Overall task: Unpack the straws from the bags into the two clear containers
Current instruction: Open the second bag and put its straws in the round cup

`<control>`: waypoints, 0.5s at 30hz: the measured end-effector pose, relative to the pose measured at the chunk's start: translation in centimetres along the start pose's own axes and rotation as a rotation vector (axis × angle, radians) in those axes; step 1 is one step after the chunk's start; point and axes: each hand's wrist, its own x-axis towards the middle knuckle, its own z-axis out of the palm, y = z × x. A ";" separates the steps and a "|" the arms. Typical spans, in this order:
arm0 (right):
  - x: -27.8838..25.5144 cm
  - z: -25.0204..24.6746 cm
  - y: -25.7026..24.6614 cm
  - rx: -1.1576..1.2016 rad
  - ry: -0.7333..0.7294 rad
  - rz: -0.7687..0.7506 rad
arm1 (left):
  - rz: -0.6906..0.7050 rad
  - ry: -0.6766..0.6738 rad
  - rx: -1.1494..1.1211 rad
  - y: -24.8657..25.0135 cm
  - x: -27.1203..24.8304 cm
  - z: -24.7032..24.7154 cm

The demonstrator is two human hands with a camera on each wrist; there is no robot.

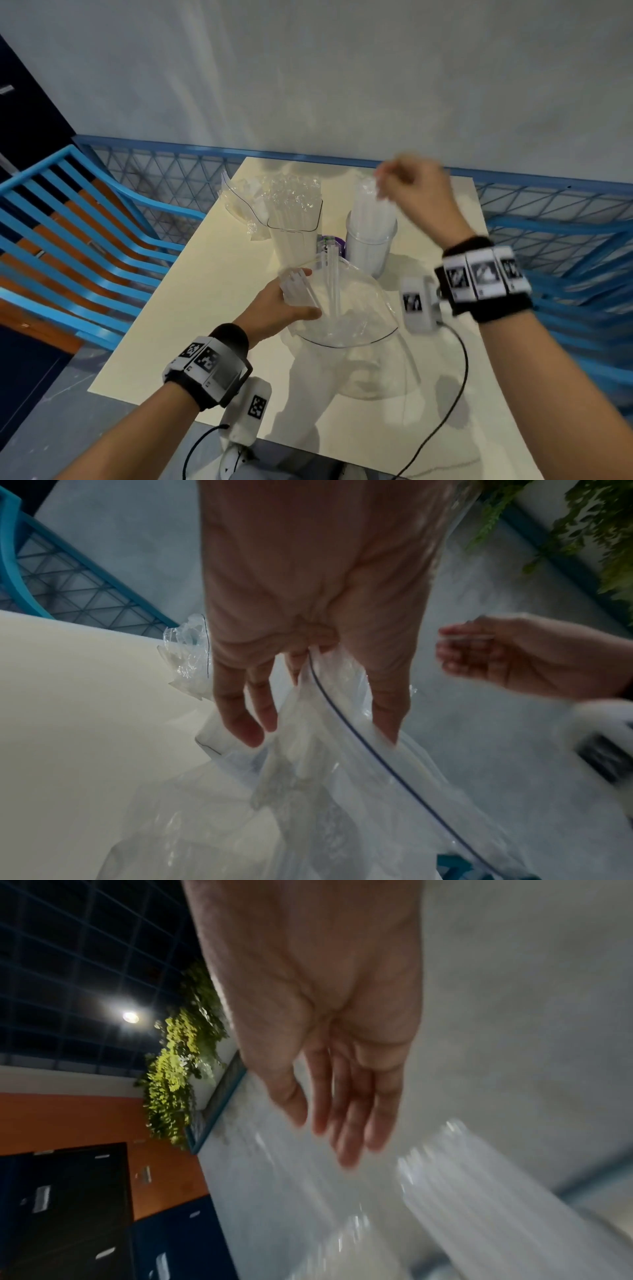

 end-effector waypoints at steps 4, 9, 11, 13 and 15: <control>-6.6 4.3 3.3 -0.142 -0.612 0.328 | -0.036 -0.079 0.118 0.1 -0.2 -0.7; -9.0 8.1 5.4 0.259 -0.633 0.406 | 0.058 -0.128 -0.008 0.9 -0.6 0.1; -9.1 8.6 5.5 0.374 -0.619 0.415 | 0.103 -0.139 -0.013 0.9 -0.4 0.6; -9.3 8.8 5.5 0.455 -0.620 0.393 | 0.135 -0.135 -0.008 0.9 -0.2 1.0; -9.4 9.2 5.8 0.501 -0.640 0.351 | 0.158 -0.114 -0.009 1.0 -0.1 1.2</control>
